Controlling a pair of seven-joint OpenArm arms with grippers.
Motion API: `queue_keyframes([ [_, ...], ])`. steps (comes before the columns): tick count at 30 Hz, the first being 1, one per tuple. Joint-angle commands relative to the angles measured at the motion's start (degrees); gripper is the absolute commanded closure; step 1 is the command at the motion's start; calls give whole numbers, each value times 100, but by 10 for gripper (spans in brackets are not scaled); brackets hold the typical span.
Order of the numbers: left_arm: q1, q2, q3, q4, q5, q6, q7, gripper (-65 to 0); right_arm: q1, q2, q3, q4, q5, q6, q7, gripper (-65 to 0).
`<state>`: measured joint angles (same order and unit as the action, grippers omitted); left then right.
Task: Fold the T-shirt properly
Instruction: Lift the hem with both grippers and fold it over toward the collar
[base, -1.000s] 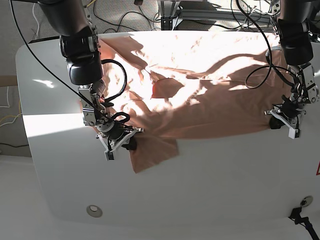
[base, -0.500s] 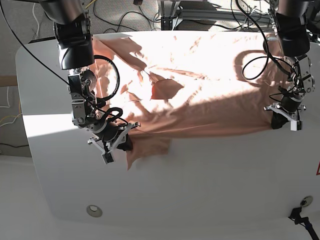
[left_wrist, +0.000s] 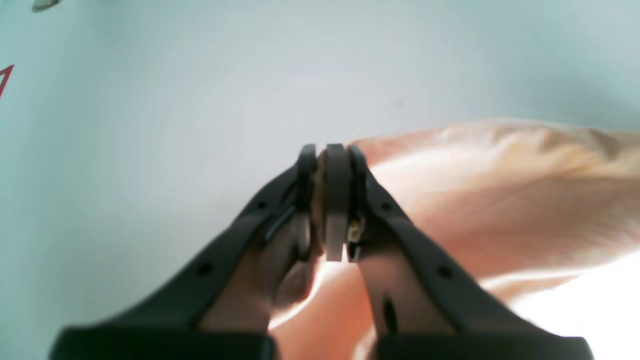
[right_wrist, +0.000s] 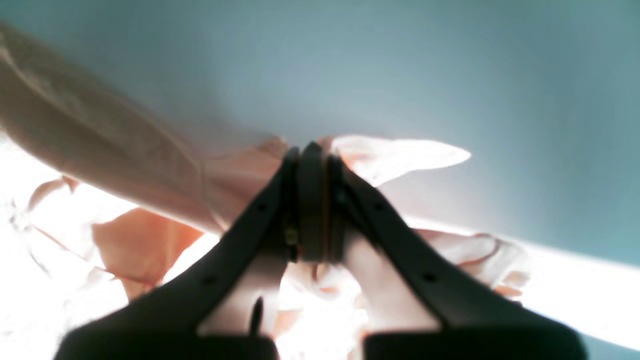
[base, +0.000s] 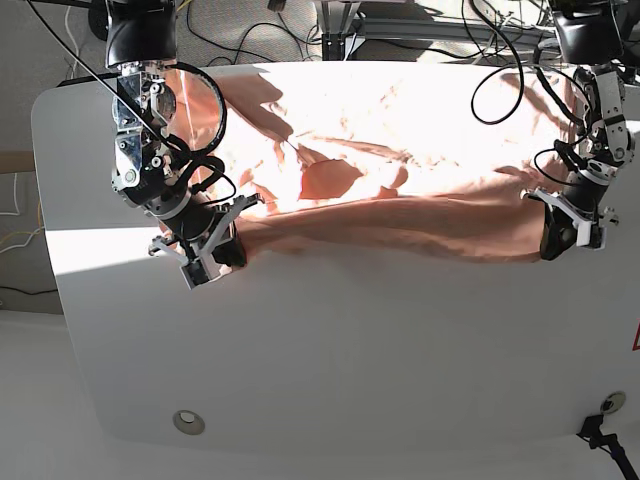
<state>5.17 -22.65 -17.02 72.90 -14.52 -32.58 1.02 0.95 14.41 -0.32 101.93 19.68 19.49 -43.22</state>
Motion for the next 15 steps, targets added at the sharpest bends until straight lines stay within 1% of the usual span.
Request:
queue_keyframes([
  [1,94,-95,-43,362,-90,1,-141,0,-64,66,115,352,41,-28,72,0],
  [6,815,-77,-43,863,-99,1,-141,0,-618,75,142,853,41,-28,72,0],
  [9,1193,-77,-43,1030,-99,1,-141,0,-926,154,142,1003,58,-28,72,0],
  [12,1545,-77,-52,1189,-99,1,-141,0,-1190,154,142,1047,67,-28,72,0],
  [15,1835,-77,-272,1321,-99,-8,-141,0,-1436,154,142,1134,49,-28,72,0],
])
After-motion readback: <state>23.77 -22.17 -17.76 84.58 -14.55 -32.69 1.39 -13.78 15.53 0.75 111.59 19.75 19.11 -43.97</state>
